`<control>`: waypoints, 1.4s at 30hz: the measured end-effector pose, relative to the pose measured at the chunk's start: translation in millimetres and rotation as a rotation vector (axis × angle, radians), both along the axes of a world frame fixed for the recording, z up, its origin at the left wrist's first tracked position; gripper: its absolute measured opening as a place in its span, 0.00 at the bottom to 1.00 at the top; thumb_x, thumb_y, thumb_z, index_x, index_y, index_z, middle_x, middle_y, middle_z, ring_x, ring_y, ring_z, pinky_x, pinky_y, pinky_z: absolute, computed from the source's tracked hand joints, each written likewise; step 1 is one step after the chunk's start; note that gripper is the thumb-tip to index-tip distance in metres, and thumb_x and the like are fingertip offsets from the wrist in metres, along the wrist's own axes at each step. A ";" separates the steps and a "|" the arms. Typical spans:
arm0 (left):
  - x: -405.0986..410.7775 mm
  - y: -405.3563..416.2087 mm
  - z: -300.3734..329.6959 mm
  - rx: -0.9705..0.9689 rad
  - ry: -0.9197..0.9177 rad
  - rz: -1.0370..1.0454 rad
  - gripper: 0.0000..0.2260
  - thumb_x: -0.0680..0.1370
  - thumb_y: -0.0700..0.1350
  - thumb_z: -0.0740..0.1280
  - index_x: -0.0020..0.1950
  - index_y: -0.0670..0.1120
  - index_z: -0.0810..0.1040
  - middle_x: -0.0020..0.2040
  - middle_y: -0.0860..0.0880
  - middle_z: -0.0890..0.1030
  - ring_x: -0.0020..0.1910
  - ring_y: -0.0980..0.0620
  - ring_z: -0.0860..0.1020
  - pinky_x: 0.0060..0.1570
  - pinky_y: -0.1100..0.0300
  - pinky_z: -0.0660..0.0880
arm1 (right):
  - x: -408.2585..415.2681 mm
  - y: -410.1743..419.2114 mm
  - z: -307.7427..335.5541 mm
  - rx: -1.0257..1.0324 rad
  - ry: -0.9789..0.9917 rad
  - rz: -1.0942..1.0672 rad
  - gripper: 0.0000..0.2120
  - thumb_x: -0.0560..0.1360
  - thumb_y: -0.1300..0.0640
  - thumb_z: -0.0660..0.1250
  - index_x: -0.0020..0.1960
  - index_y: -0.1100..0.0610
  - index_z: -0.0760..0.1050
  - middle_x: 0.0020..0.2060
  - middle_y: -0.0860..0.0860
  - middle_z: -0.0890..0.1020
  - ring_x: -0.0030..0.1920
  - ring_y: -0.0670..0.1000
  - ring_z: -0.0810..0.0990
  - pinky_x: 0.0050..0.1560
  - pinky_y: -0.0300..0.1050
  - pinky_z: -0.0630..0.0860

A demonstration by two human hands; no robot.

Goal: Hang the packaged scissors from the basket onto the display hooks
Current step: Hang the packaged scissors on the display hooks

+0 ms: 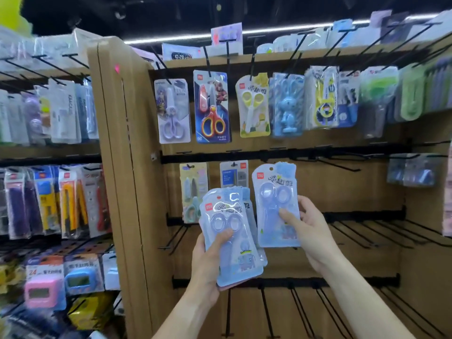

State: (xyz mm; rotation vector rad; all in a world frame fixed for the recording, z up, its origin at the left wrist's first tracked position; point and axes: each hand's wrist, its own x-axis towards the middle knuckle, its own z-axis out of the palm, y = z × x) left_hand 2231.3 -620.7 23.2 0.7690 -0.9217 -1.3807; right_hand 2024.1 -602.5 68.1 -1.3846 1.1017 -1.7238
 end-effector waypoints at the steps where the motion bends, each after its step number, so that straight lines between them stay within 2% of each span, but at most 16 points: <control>1: -0.4 0.2 0.8 -0.004 -0.008 0.009 0.21 0.73 0.46 0.78 0.65 0.49 0.81 0.57 0.43 0.88 0.55 0.36 0.86 0.57 0.26 0.78 | -4.2 -5.5 4.8 0.000 -0.005 -0.005 0.09 0.82 0.58 0.69 0.62 0.52 0.75 0.52 0.51 0.88 0.51 0.53 0.88 0.48 0.52 0.85; 8: -2.1 -0.1 3.0 -0.038 -0.046 0.040 0.20 0.75 0.46 0.77 0.66 0.49 0.79 0.56 0.44 0.88 0.54 0.39 0.87 0.55 0.30 0.81 | -18.1 -32.4 16.0 0.022 -0.025 -0.039 0.09 0.82 0.59 0.68 0.61 0.52 0.75 0.53 0.50 0.87 0.50 0.50 0.88 0.41 0.41 0.82; 12: -4.7 -1.4 7.4 -0.072 -0.055 0.044 0.20 0.75 0.45 0.77 0.66 0.48 0.79 0.57 0.45 0.88 0.54 0.40 0.87 0.54 0.37 0.84 | -24.1 -41.9 13.8 0.046 -0.032 -0.068 0.07 0.82 0.58 0.68 0.60 0.53 0.77 0.52 0.50 0.87 0.51 0.53 0.87 0.46 0.46 0.82; 15: -6.5 -1.8 10.5 -0.090 -0.063 0.050 0.20 0.76 0.45 0.77 0.67 0.48 0.79 0.57 0.45 0.88 0.54 0.40 0.87 0.55 0.35 0.83 | -26.3 -64.5 16.4 0.104 -0.016 -0.139 0.06 0.82 0.58 0.69 0.58 0.57 0.78 0.51 0.54 0.86 0.49 0.53 0.86 0.42 0.44 0.79; 18: -9.1 -0.3 13.3 -0.082 -0.067 0.056 0.19 0.76 0.45 0.77 0.66 0.49 0.80 0.56 0.46 0.88 0.54 0.41 0.87 0.55 0.32 0.82 | -23.9 -96.5 19.4 0.189 -0.040 -0.155 0.09 0.81 0.58 0.70 0.57 0.64 0.79 0.51 0.58 0.86 0.43 0.52 0.83 0.40 0.44 0.79; 22: -10.5 -0.5 14.8 -0.079 -0.072 0.046 0.22 0.74 0.47 0.79 0.67 0.49 0.79 0.58 0.45 0.87 0.56 0.39 0.87 0.54 0.29 0.81 | -23.4 -117.7 15.8 0.283 -0.079 -0.142 0.12 0.80 0.58 0.72 0.57 0.66 0.80 0.48 0.58 0.84 0.39 0.50 0.80 0.36 0.43 0.73; 24: -10.4 -1.0 15.2 -0.080 -0.072 0.039 0.24 0.73 0.48 0.81 0.67 0.50 0.79 0.58 0.45 0.87 0.56 0.39 0.87 0.53 0.29 0.81 | -27.6 -119.8 13.0 0.308 -0.090 -0.175 0.15 0.79 0.55 0.74 0.60 0.64 0.79 0.49 0.56 0.84 0.41 0.50 0.80 0.42 0.44 0.74; 26: -10.8 -1.4 15.6 -0.087 -0.070 0.030 0.25 0.72 0.48 0.81 0.67 0.50 0.79 0.59 0.45 0.87 0.56 0.40 0.87 0.53 0.30 0.82 | -30.8 -113.6 9.4 0.308 -0.022 -0.311 0.22 0.76 0.52 0.77 0.65 0.61 0.75 0.55 0.54 0.81 0.50 0.52 0.79 0.52 0.46 0.73; 28: -11.7 -1.5 16.1 -0.093 -0.069 0.024 0.25 0.72 0.48 0.81 0.68 0.50 0.78 0.59 0.45 0.87 0.56 0.40 0.87 0.55 0.32 0.82 | -26.0 -93.1 4.9 0.224 0.132 -0.538 0.25 0.74 0.48 0.78 0.65 0.57 0.74 0.59 0.53 0.80 0.55 0.53 0.78 0.51 0.47 0.73; 29: -12.7 -1.9 16.3 -0.099 -0.068 0.021 0.26 0.72 0.48 0.81 0.68 0.49 0.78 0.59 0.45 0.87 0.56 0.40 0.87 0.55 0.32 0.82 | -19.9 -78.1 3.4 0.117 0.143 -0.572 0.22 0.74 0.47 0.77 0.63 0.55 0.76 0.58 0.52 0.81 0.53 0.51 0.79 0.48 0.46 0.73; 31: -15.5 -1.9 16.0 -0.109 -0.068 0.007 0.28 0.70 0.49 0.80 0.68 0.48 0.78 0.60 0.44 0.87 0.57 0.40 0.86 0.56 0.34 0.82 | -1.4 -46.2 -0.8 -0.040 0.070 -0.377 0.15 0.74 0.46 0.78 0.55 0.53 0.80 0.51 0.49 0.84 0.49 0.48 0.81 0.46 0.42 0.75; 34: -20.4 -1.0 15.1 -0.096 -0.060 0.012 0.23 0.74 0.45 0.80 0.67 0.47 0.79 0.58 0.44 0.87 0.55 0.40 0.87 0.54 0.38 0.84 | 25.1 -14.8 -6.9 -0.042 0.079 -0.058 0.17 0.68 0.46 0.82 0.51 0.53 0.82 0.44 0.51 0.84 0.42 0.46 0.80 0.43 0.40 0.78; 37: -22.1 1.4 14.0 -0.074 -0.060 0.018 0.21 0.75 0.45 0.78 0.67 0.47 0.79 0.57 0.44 0.88 0.54 0.41 0.87 0.49 0.41 0.85 | 33.0 -6.4 -9.4 -0.038 0.155 -0.042 0.22 0.63 0.48 0.86 0.51 0.53 0.81 0.40 0.48 0.80 0.37 0.43 0.76 0.39 0.37 0.77; 40: -21.6 2.8 12.2 -0.085 -0.064 -0.006 0.22 0.75 0.43 0.78 0.68 0.45 0.78 0.58 0.43 0.87 0.55 0.40 0.87 0.51 0.39 0.85 | 26.0 -4.3 -13.6 -0.048 0.137 0.005 0.19 0.65 0.56 0.85 0.52 0.55 0.82 0.39 0.49 0.82 0.36 0.41 0.78 0.39 0.35 0.78; 42: -22.0 4.3 11.5 -0.102 -0.067 -0.019 0.24 0.74 0.44 0.78 0.69 0.45 0.77 0.58 0.43 0.87 0.56 0.40 0.87 0.52 0.39 0.84 | 21.2 -5.3 -19.0 -0.036 0.130 0.016 0.17 0.67 0.57 0.84 0.53 0.55 0.83 0.39 0.48 0.84 0.39 0.42 0.80 0.42 0.36 0.80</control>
